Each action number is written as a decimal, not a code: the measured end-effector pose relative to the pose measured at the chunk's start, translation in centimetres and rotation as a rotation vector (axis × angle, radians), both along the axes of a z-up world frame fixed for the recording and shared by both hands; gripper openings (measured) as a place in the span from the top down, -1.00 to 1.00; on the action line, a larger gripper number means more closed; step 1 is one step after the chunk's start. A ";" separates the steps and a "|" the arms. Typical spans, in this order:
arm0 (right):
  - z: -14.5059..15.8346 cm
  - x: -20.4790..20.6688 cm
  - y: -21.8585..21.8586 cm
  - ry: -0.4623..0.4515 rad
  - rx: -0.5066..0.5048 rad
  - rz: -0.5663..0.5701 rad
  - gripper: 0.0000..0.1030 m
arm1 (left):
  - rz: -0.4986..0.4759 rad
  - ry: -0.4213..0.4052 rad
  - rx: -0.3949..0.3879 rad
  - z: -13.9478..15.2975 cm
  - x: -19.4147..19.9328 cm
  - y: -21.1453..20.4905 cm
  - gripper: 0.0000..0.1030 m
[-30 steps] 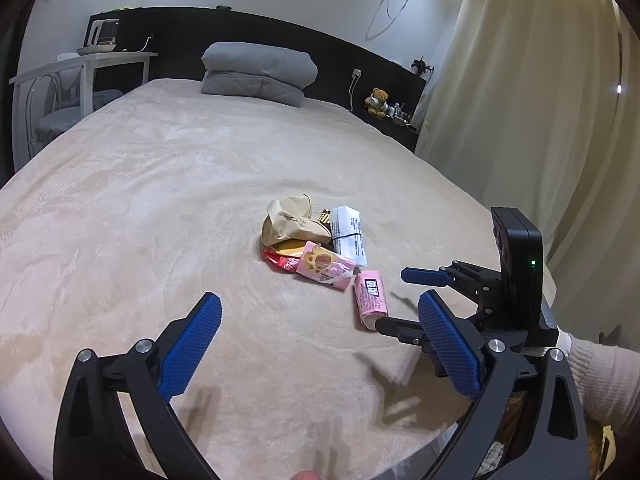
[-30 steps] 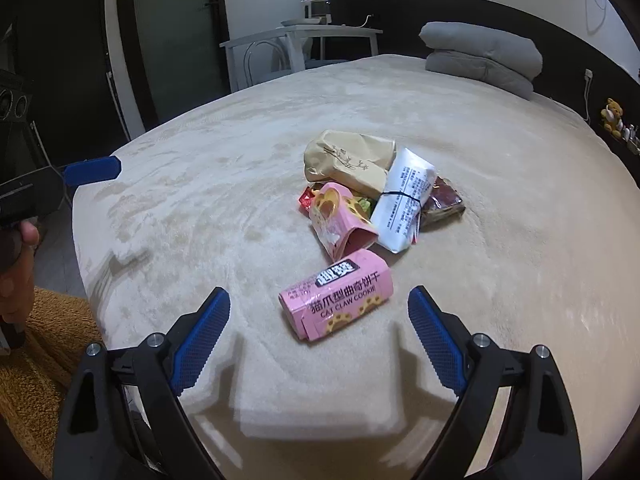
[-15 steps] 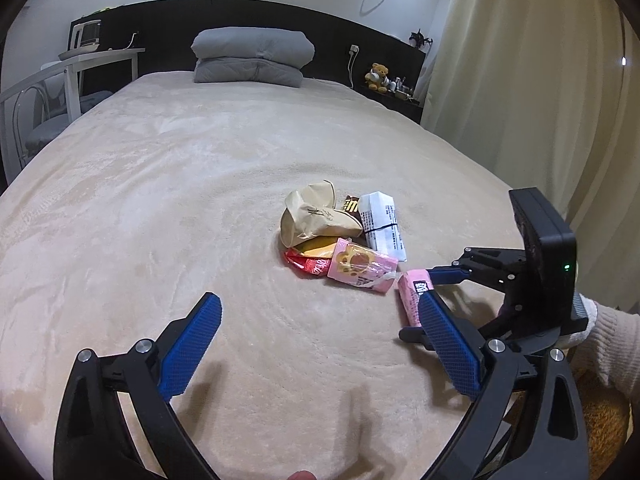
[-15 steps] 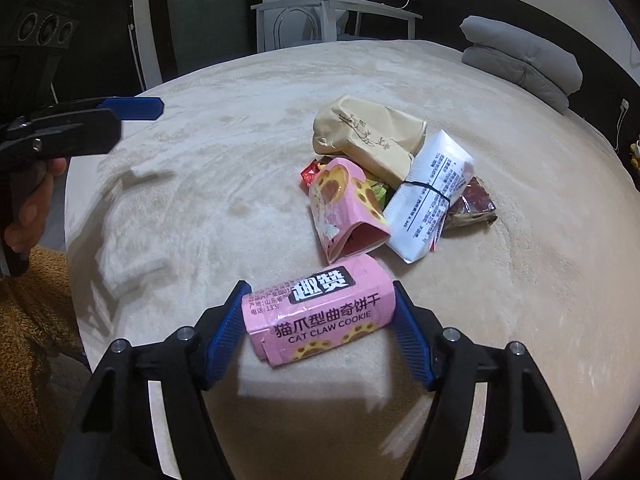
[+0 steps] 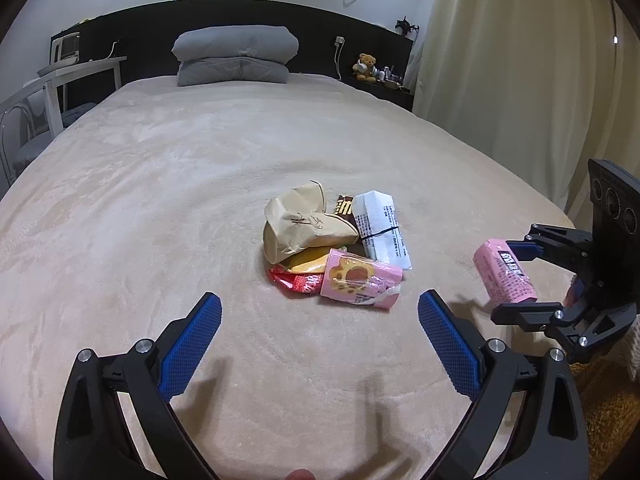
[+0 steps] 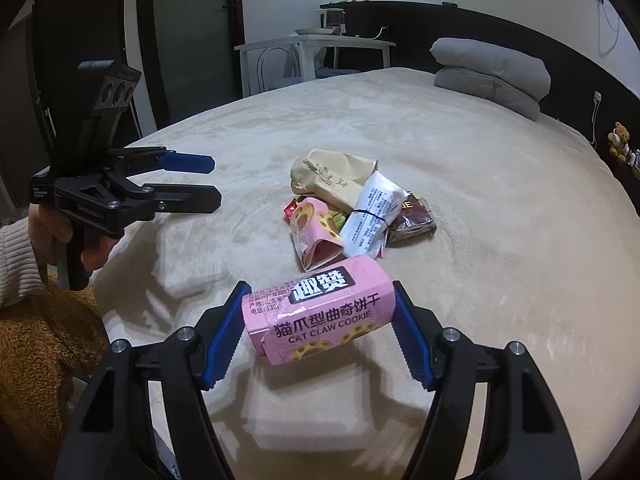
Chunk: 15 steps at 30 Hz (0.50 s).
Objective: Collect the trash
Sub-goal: 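Grasp the pink cookie box with the right gripper while the left gripper grasps the pink wrapper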
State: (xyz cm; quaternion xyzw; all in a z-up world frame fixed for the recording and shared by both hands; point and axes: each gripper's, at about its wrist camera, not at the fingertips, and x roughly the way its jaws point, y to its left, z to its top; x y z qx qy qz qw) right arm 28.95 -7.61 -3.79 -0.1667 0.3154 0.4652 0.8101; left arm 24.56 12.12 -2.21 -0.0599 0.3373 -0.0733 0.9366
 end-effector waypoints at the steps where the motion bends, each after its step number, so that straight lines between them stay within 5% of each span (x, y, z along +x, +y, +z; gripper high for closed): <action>1: 0.2 0.0 -0.4 0.002 0.008 -0.010 -0.34 | -0.004 0.001 0.005 -0.1 0.3 -0.2 -0.87; 15: 1.1 1.1 -5.1 0.062 0.063 -0.148 -0.34 | -0.107 0.069 0.079 -2.8 5.1 -4.1 -0.87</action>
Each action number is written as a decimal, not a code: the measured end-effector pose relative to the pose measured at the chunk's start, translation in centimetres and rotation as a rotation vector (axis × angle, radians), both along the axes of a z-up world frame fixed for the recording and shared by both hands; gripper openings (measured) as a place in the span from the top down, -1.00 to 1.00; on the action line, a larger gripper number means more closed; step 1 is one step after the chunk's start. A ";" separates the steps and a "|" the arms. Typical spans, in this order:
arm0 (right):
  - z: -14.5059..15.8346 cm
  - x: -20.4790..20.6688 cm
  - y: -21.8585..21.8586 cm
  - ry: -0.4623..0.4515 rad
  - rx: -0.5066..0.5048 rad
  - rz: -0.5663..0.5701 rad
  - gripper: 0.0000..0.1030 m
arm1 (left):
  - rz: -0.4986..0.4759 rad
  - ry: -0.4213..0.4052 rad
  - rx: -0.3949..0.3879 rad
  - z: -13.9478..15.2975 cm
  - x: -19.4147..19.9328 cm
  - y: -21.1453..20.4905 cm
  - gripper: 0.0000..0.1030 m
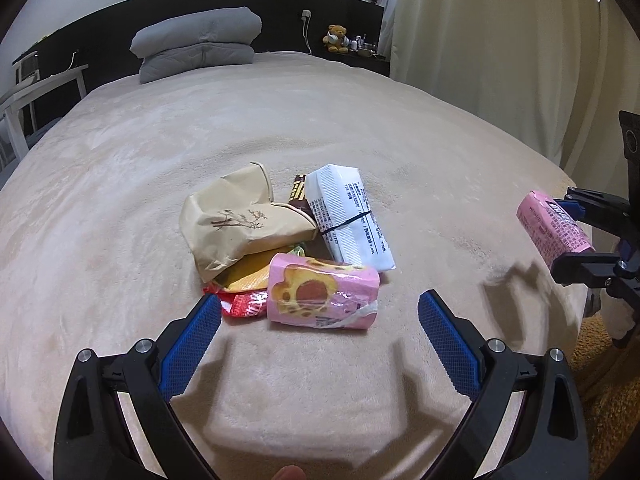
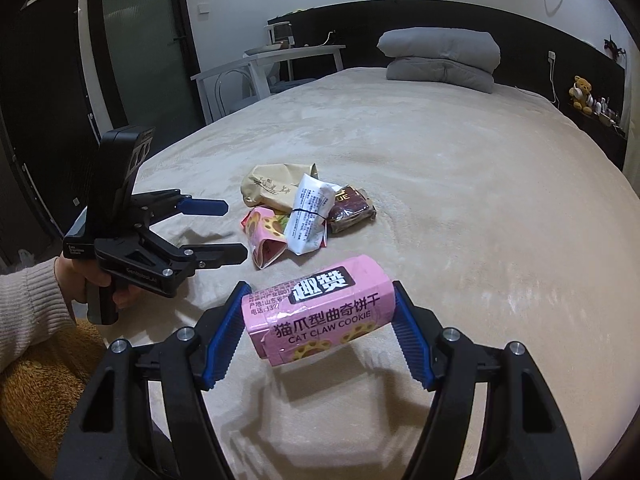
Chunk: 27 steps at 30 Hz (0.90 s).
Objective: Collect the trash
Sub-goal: 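Grasp the pink cookie box with the right gripper while the left gripper grasps the pink wrapper, then carry the pink box in the right gripper and pink wrapper in the left off the bed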
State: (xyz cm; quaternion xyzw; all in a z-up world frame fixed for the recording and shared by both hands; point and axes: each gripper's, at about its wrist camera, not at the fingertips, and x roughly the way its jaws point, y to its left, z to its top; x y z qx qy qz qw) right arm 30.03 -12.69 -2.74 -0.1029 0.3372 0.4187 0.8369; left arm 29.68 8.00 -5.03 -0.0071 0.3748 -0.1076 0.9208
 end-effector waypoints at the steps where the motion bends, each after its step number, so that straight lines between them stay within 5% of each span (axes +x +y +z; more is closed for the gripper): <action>1: -0.1 0.1 -0.2 0.003 -0.003 -0.002 -0.34 | 0.006 0.002 0.005 -0.1 0.3 -0.2 -0.87; 6: -0.6 0.6 -1.1 0.008 -0.014 -0.018 -0.34 | 0.017 0.017 0.034 -0.9 1.3 -0.7 -0.86; 10: -0.6 0.6 -1.7 0.003 -0.014 -0.022 -0.34 | 0.032 0.041 0.028 -1.0 2.0 -0.5 -0.15; 27: 0.7 0.1 -2.9 -0.030 0.006 -0.065 -0.34 | 0.047 -0.018 0.021 1.2 -1.2 -1.4 -0.15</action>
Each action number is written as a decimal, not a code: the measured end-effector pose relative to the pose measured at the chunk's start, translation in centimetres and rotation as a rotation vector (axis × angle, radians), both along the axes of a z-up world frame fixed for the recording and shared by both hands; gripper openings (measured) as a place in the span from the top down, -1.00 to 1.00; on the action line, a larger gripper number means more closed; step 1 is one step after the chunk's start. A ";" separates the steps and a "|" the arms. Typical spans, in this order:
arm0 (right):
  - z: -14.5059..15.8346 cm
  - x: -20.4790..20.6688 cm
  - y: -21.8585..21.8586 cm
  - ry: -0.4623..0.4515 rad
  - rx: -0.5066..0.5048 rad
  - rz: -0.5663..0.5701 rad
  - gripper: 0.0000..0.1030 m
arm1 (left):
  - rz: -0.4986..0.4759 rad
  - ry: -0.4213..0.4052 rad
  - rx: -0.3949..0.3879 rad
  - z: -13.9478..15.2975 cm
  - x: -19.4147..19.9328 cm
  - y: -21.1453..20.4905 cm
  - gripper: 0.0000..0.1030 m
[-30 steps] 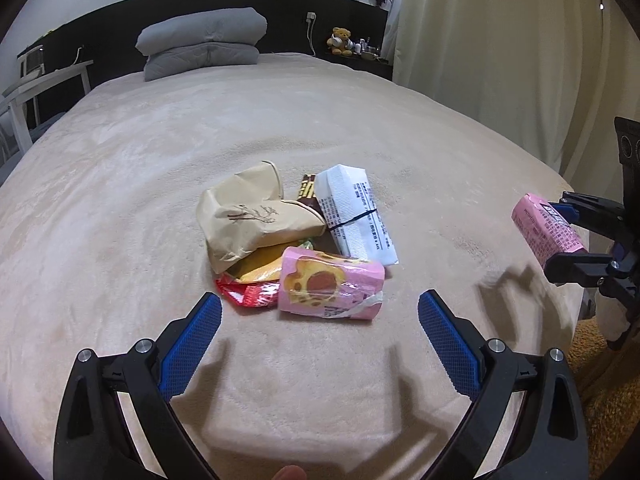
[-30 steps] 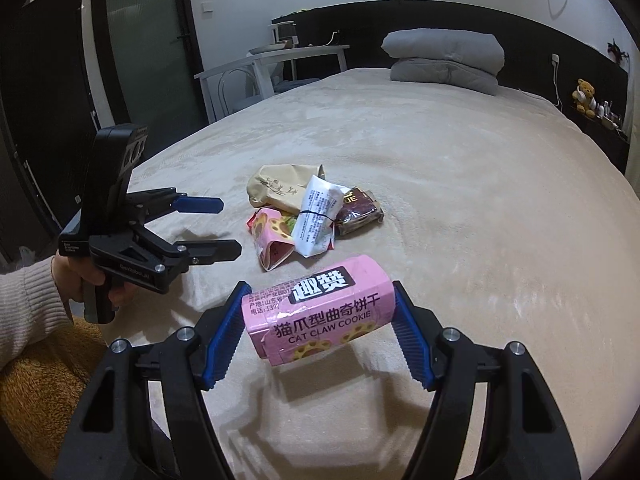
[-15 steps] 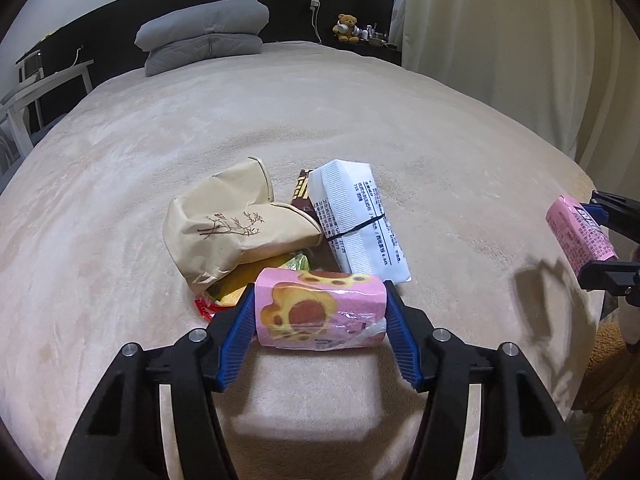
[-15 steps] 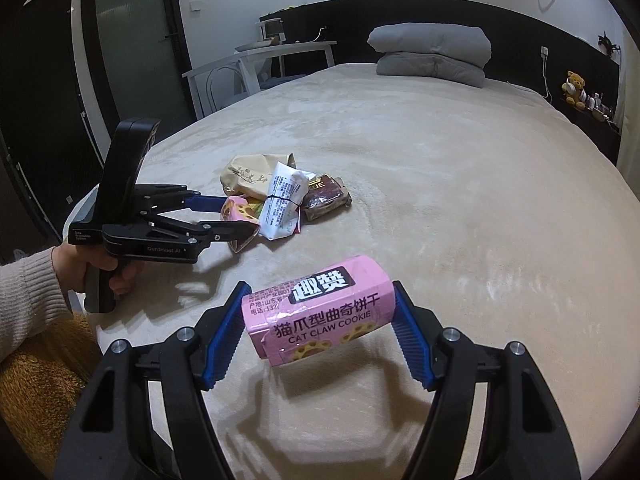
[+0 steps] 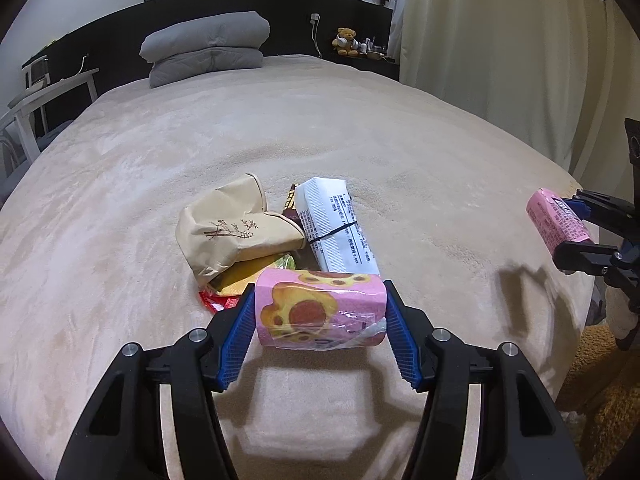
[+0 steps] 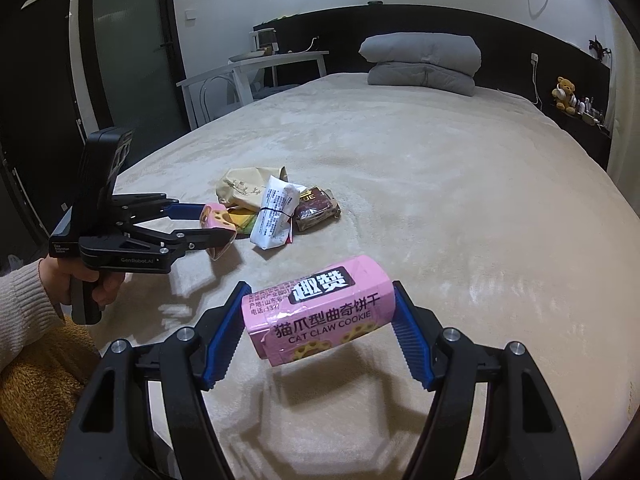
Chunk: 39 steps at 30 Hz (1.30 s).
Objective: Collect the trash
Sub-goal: 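Carry the pink box in the right gripper and pink wrapper in the left off the bed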
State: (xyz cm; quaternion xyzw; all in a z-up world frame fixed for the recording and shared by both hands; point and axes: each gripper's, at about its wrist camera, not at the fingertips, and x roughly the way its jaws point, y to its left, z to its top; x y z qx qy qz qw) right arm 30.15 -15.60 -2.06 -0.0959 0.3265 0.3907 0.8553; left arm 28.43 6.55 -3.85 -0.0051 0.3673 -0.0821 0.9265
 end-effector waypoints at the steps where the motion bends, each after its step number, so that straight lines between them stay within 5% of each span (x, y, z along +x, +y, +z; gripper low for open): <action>1: 0.1 -0.1 -0.1 0.000 0.003 -0.006 -0.34 | 0.004 -0.006 -0.004 0.3 -0.3 -0.1 -0.15; 13: 1.1 -3.1 -0.7 0.004 0.063 -0.067 -0.34 | 0.046 -0.102 -0.059 3.8 -6.4 -0.9 -0.15; 39: 0.0 -17.9 -3.4 0.037 0.159 -0.072 -0.34 | 0.096 -0.196 -0.171 3.7 -21.2 -6.2 -0.15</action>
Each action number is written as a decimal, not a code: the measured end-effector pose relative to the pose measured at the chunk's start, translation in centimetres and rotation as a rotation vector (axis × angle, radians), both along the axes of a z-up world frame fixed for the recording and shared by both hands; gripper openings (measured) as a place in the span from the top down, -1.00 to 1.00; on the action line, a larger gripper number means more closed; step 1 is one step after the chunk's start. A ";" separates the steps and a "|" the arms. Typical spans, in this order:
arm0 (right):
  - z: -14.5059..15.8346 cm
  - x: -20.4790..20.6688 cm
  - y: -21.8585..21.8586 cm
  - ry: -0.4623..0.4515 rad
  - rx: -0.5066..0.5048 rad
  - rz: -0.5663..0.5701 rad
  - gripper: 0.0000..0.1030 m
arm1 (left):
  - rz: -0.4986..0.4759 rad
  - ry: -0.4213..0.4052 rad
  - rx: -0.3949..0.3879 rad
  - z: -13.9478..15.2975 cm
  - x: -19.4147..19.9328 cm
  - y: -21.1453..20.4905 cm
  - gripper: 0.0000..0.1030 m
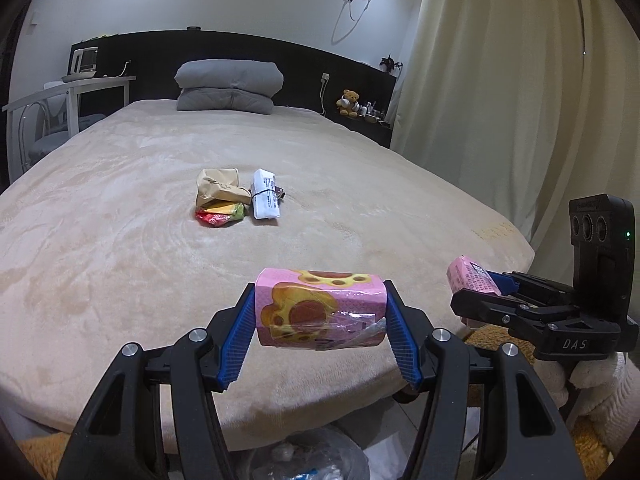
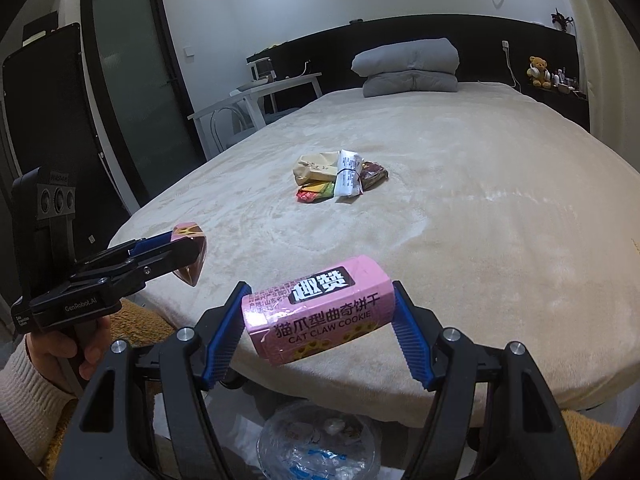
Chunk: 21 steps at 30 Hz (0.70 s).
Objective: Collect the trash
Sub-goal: 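Carry the pink box in the right gripper and pink wrapper in the left off the bed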
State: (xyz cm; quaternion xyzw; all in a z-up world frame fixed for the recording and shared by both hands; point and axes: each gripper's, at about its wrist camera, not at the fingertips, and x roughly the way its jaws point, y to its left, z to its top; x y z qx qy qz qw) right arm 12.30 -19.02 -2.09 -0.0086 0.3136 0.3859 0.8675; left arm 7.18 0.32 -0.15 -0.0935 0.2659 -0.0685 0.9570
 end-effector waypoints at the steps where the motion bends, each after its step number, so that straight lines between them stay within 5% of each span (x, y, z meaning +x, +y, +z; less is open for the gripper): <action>1: 0.0 -0.5 -0.2 0.000 0.001 -0.003 -0.34 | 0.004 -0.002 -0.001 -0.1 -0.6 -0.2 -0.15; 21: -2.2 -6.0 -2.1 0.109 0.040 -0.015 -0.34 | 0.030 0.041 -0.069 -2.7 -7.5 -3.0 -0.15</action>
